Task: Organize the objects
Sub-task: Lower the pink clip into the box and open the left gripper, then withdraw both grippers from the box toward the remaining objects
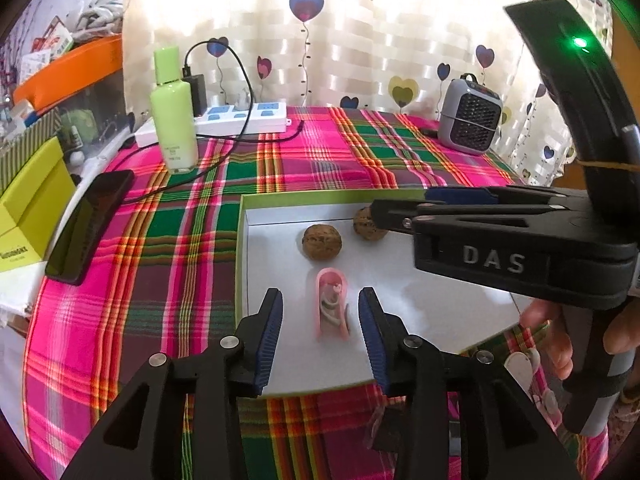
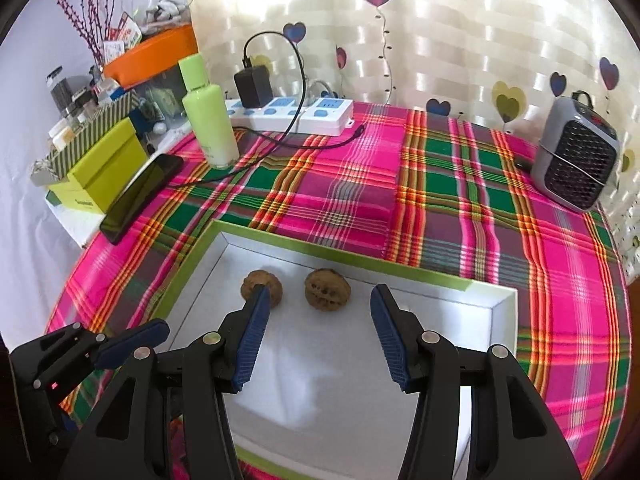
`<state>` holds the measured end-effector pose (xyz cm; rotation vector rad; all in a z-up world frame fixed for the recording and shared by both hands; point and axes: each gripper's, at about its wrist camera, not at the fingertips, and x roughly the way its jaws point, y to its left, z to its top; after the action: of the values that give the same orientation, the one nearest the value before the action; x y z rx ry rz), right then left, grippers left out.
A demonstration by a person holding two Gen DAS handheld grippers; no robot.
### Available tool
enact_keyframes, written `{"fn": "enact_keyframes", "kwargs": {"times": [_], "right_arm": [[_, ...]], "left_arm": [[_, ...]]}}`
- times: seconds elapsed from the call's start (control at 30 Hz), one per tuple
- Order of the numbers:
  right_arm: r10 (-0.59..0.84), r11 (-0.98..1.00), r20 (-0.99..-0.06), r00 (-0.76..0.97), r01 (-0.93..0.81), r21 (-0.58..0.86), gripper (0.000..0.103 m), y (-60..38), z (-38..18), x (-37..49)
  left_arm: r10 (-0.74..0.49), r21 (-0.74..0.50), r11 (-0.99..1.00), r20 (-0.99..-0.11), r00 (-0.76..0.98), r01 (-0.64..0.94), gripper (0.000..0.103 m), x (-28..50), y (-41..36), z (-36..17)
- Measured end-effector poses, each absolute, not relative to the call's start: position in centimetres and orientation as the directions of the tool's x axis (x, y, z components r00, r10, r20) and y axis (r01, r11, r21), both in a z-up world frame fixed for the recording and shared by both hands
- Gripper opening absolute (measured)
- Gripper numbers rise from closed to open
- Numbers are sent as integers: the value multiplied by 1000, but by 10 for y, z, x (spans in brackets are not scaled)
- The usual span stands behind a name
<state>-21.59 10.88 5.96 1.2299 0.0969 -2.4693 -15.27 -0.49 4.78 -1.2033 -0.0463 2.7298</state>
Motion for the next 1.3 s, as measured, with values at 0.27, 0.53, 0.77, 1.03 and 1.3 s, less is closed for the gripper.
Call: {"fn": "enact_keyframes", "kwargs": {"times": [0.27,0.53,0.77,1.03,1.3], "right_arm": [[-288,-941,-754,-590,320,109,53,121,66,-181],[-268,-951,-738,-619,294,98,53,128,68,-153],[-261,-958,-719,-644,263,113,53,142,68,-128],[-217,-969,-695,-685,237,69,53,153,69,-102],[-194,-973,-683,-704,227,43,53,162,63,-81]], "left_arm": [[124,-65,-992,-718,-685,-111,39,-130,-6,54],[119,-51,-992,-701,-703,-117,39,-110,-3,59],[113,-40,-992,-693,-712,-118,39,-97,-3,59],[136,-48,-989,-690,-711,-143,39,-82,0,55],[164,-71,-985,-690,-705,-159,39,-74,-3,47]]}}
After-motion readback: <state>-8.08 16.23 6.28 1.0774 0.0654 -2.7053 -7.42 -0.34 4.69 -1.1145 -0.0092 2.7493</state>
